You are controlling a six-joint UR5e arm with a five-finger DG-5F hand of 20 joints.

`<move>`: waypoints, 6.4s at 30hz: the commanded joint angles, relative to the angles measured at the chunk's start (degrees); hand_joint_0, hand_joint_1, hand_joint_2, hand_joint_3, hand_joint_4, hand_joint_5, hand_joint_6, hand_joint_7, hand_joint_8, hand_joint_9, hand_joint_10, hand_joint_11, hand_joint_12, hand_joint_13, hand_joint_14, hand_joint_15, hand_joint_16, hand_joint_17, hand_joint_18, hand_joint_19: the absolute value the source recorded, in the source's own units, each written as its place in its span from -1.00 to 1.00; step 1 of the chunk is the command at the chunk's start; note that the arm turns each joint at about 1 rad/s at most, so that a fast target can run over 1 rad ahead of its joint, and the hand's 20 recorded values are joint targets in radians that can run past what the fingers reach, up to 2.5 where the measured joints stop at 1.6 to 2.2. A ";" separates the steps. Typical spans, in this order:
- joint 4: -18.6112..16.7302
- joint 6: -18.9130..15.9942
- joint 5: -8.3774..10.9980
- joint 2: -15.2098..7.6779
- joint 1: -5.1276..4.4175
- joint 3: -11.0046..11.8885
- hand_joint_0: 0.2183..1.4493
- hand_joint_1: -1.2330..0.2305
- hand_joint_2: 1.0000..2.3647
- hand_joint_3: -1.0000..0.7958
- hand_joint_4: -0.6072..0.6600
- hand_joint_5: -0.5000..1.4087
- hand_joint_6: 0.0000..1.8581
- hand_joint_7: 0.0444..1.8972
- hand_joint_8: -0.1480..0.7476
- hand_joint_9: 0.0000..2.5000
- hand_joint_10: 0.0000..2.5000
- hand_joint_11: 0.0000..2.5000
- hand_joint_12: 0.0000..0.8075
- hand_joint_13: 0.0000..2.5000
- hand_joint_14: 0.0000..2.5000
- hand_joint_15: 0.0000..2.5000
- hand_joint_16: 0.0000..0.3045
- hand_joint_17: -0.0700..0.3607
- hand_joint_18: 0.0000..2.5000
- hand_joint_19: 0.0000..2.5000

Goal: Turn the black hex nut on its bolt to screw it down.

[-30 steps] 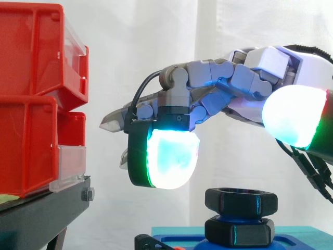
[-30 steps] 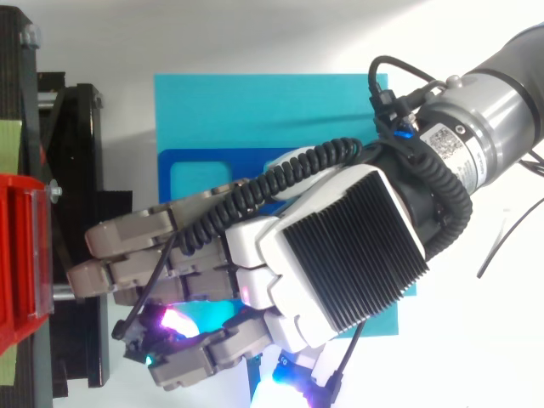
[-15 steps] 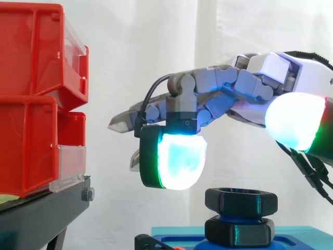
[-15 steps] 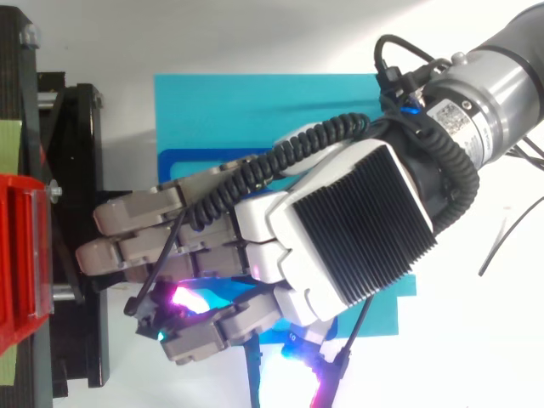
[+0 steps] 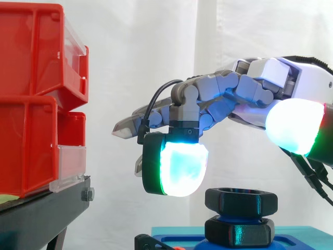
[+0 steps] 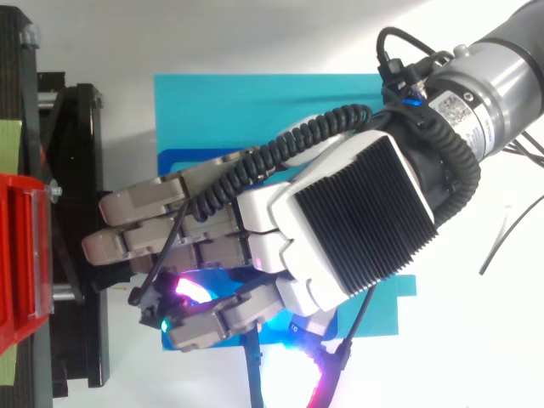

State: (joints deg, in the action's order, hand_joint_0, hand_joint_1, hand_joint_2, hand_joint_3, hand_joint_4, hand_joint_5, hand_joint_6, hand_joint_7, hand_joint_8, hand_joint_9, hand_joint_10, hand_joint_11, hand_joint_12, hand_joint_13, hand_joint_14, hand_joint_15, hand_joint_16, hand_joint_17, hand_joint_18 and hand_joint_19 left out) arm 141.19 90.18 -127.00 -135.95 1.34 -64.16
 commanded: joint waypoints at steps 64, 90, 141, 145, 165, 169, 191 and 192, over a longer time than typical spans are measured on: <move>-4.69 0.35 -4.66 -0.02 5.17 -2.99 -0.56 0.41 -1.00 -0.44 0.35 -0.64 -0.08 -0.08 0.05 -0.33 -1.00 -0.82 -0.07 -0.47 -1.00 -0.88 -0.65 -0.11 -0.54 -0.81; -3.64 -8.79 -5.54 -0.02 4.11 1.23 -0.56 0.44 -1.00 -0.44 0.37 -0.61 -0.18 -0.03 0.04 -0.32 -1.00 -0.83 -0.07 -0.48 -1.00 -0.89 -0.65 -0.12 -0.54 -0.80; -5.31 -5.98 -4.57 -0.11 1.21 -2.29 -0.54 0.42 -1.00 -0.44 0.34 -0.59 -0.14 0.05 0.04 -0.27 -0.99 -0.82 -0.08 -0.48 -1.00 -0.89 -0.66 -0.13 -0.54 -0.81; -5.31 -5.98 -5.19 -0.11 1.56 -2.29 -0.54 0.42 -1.00 -0.44 0.34 -0.59 -0.14 0.06 0.04 -0.26 -0.99 -0.83 -0.08 -0.48 -1.00 -0.89 -0.66 -0.13 -0.54 -0.81; -6.36 -5.98 -7.21 -0.11 3.76 -2.29 -0.54 0.41 -1.00 -0.44 0.33 -0.59 -0.14 0.06 0.04 -0.25 -0.99 -0.82 -0.08 -0.48 -1.00 -0.89 -0.66 -0.14 -0.54 -0.80; -6.45 -5.98 -8.00 -0.11 4.38 -2.29 -0.54 0.41 -1.00 -0.44 0.34 -0.59 -0.14 0.06 0.05 -0.25 -0.99 -0.82 -0.08 -0.48 -1.00 -0.89 -0.66 -0.14 -0.54 -0.80; -7.68 -5.80 -9.05 -0.11 5.96 -2.29 -0.54 0.41 -1.00 -0.44 0.34 -0.59 -0.14 0.04 0.05 -0.24 -0.99 -0.82 -0.09 -0.47 -1.00 -0.88 -0.67 -0.14 -0.52 -0.80; -7.86 -5.89 -9.05 -0.02 6.22 -2.29 -0.54 0.41 -1.00 -0.44 0.34 -0.59 -0.14 0.04 0.05 -0.24 -1.00 -0.82 -0.09 -0.47 -1.00 -0.89 -0.67 -0.14 -0.52 -0.80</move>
State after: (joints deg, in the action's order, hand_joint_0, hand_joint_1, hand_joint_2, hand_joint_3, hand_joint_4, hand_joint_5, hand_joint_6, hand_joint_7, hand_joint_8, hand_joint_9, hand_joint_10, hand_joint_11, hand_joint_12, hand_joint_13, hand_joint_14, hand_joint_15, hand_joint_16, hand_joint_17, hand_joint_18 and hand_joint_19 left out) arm 133.58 84.37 -135.98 -136.02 7.07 -66.45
